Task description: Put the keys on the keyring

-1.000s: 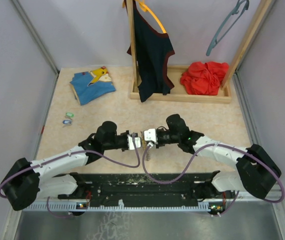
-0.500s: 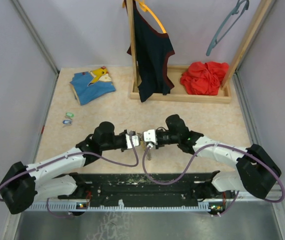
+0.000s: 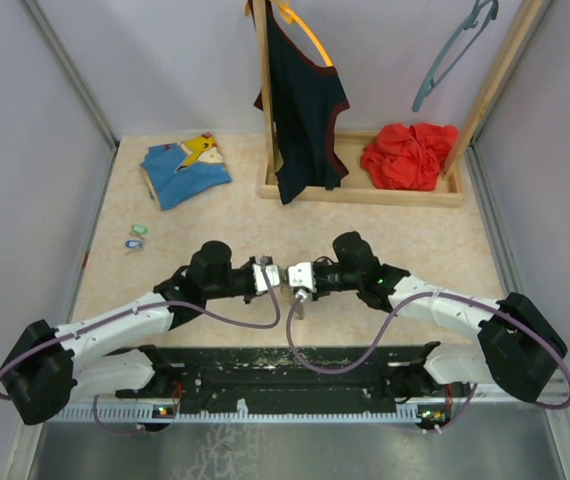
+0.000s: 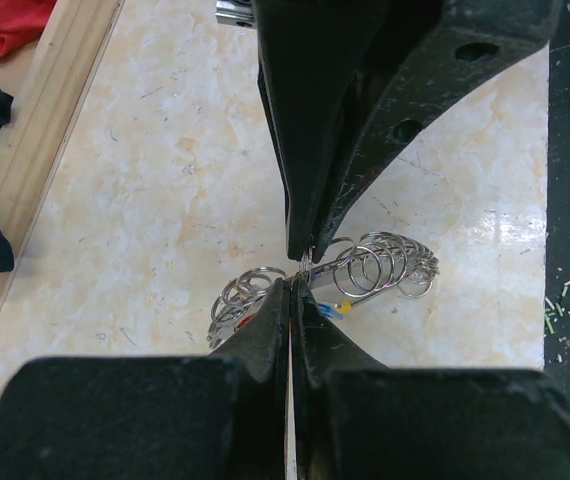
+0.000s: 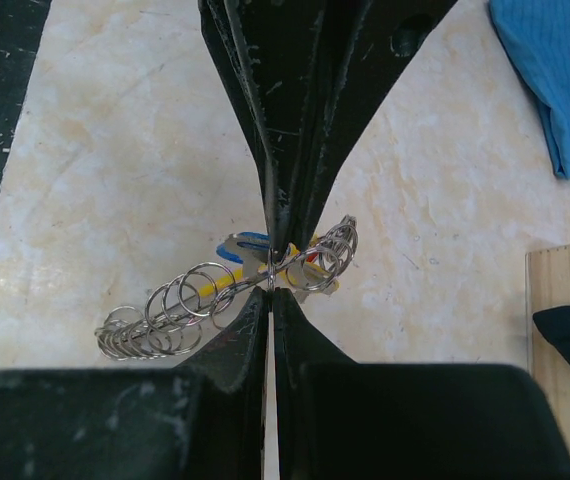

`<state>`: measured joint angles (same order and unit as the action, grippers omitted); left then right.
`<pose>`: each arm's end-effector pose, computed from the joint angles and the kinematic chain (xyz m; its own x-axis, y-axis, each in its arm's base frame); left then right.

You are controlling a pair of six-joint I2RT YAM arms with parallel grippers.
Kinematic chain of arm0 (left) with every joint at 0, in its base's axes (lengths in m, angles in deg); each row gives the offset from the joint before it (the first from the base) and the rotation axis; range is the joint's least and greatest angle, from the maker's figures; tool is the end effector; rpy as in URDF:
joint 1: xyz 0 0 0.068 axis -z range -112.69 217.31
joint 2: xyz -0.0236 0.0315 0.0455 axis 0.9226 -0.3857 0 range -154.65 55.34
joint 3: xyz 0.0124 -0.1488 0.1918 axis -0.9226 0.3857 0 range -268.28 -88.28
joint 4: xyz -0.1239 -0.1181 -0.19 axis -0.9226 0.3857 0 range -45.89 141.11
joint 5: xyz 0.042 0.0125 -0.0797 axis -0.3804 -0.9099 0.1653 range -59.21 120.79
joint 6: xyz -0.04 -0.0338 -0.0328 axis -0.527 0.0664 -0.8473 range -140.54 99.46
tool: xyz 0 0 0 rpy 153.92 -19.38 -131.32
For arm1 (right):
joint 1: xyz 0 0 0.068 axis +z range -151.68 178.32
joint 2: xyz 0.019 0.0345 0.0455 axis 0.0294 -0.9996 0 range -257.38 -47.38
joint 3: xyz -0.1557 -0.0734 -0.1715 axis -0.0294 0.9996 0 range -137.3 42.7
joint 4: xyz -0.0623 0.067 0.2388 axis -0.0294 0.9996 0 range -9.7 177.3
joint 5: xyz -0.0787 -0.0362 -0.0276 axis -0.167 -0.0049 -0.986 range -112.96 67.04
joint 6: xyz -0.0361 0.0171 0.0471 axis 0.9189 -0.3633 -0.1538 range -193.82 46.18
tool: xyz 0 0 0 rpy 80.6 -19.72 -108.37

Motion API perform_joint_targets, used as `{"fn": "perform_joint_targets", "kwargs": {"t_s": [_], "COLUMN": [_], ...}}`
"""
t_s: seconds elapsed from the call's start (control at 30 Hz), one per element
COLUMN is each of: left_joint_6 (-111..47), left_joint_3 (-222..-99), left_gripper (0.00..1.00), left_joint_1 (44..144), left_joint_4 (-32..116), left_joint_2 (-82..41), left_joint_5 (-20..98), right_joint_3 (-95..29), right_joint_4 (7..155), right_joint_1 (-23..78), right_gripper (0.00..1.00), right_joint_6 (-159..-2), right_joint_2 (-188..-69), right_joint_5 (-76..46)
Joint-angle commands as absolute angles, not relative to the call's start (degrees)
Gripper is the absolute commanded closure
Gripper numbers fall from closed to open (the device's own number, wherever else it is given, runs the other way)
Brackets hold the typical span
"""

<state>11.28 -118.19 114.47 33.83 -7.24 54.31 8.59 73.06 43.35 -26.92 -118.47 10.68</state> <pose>0.1591 -0.1990 0.1975 0.2666 0.4234 -0.8658 0.9211 0.1526 0.3582 0.1721 0.2089 0.1822 0.4387 -0.4209 -0.7940 -0.8907 -0.0867 -0.4462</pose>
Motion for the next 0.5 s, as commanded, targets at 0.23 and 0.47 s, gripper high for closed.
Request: {"fn": "perform_joint_targets", "kwargs": {"t_s": [0.23,0.47], "left_joint_6": [5.5,2.9], "left_joint_3": [-120.4,-119.1], "left_gripper": [1.00,1.00], "left_joint_1": [113.2,111.3], "left_joint_4": [33.5,30.8], "left_joint_2": [-9.9,-9.9], "left_joint_5": [54.9,57.2], "right_joint_3": [10.2,11.3], "right_joint_4": [66.5,64.3], "right_joint_1": [43.5,42.2], "right_gripper": [1.00,1.00], "right_joint_6": [-29.3,-30.9], "right_joint_2": [-114.5,-113.7], "right_joint_5": [14.0,16.1]}}
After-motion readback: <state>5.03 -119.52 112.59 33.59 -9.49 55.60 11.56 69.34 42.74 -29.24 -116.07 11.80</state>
